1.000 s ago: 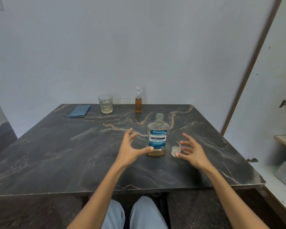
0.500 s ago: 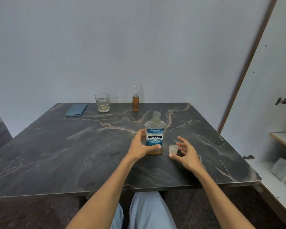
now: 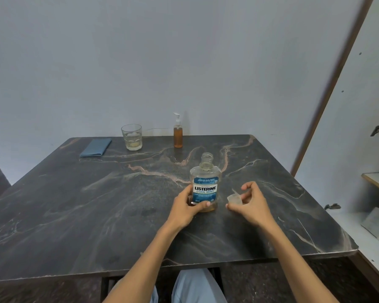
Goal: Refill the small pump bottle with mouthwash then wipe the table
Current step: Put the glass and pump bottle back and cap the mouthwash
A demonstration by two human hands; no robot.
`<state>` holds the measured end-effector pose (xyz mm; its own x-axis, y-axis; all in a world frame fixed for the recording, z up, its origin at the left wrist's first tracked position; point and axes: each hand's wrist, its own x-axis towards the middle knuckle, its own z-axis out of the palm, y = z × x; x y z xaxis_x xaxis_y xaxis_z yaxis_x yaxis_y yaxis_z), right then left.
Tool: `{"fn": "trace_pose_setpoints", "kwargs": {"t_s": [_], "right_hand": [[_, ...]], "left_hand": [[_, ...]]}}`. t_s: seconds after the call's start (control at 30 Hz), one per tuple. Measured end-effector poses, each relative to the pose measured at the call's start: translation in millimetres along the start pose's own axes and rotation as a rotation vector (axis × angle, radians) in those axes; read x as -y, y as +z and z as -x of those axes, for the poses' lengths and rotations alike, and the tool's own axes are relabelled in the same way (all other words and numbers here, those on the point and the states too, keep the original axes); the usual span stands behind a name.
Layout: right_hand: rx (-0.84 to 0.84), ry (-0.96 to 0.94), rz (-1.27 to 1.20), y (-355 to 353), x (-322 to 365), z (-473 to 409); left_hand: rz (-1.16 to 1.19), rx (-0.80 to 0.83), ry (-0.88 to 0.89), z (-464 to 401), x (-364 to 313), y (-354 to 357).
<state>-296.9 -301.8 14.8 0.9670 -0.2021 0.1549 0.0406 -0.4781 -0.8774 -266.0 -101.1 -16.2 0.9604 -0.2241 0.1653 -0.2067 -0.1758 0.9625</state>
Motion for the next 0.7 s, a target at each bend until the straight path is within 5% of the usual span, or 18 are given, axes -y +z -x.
{"fn": "trace_pose_setpoints", "kwargs": {"t_s": [0.33, 0.7], "right_hand": [[0.244, -0.265, 0.042, -42, 118, -18], [0.406, -0.468, 0.424, -37, 168, -25]], "left_hand": [[-0.030, -0.061, 0.078, 2, 15, 6], [-0.036, -0.060, 0.107, 3, 17, 5]]}}
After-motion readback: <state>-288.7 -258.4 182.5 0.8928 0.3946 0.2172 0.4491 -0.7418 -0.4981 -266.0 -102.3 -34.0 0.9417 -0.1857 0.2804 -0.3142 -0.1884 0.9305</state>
